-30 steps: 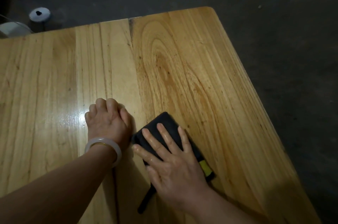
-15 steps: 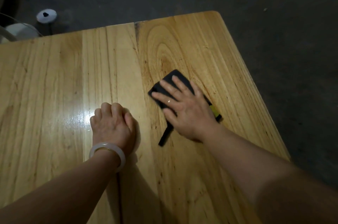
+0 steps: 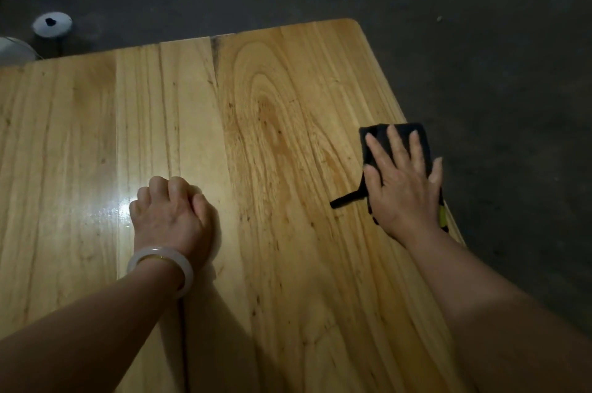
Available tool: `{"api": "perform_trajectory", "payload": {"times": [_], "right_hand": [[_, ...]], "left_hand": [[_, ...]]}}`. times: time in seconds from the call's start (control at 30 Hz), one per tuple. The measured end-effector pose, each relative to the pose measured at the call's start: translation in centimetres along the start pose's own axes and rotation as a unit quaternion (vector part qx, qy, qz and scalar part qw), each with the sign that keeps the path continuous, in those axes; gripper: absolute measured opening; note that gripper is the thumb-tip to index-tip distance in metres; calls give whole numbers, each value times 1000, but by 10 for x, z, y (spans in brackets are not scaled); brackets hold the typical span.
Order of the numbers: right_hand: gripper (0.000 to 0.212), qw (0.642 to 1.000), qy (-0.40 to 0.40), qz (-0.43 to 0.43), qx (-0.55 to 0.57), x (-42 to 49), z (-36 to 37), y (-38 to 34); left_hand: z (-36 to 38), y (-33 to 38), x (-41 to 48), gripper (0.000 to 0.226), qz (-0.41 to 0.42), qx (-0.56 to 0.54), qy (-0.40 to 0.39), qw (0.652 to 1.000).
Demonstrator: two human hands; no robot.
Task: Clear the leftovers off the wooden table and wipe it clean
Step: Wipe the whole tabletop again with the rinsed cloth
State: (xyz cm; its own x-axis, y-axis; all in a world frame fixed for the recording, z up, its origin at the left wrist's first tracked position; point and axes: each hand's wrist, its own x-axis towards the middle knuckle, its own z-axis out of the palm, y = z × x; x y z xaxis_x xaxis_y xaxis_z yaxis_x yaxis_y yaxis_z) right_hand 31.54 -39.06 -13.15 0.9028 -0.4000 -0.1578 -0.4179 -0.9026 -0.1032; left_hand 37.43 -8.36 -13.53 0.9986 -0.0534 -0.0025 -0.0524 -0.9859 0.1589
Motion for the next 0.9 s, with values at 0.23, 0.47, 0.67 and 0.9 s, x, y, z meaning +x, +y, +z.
{"api": "perform_trajectory", "payload": {"times": [0.23,0.47,0.67,0.9], "right_hand": [[52,996,11,81,27,-84,14,12],[55,1000,21,18,15,-149,35,-19],[55,987,2,-162,10,-132,26,1],[54,964,-29,-262,-20,-78,8,37]], "left_hand": [[0,4,0,32,2,-3,7,1000],[2,4,-1,26,2,3,15,1000],[1,2,0,34,6,7,16,1000],[2,3,-1,20,8,9,23,1000]]}}
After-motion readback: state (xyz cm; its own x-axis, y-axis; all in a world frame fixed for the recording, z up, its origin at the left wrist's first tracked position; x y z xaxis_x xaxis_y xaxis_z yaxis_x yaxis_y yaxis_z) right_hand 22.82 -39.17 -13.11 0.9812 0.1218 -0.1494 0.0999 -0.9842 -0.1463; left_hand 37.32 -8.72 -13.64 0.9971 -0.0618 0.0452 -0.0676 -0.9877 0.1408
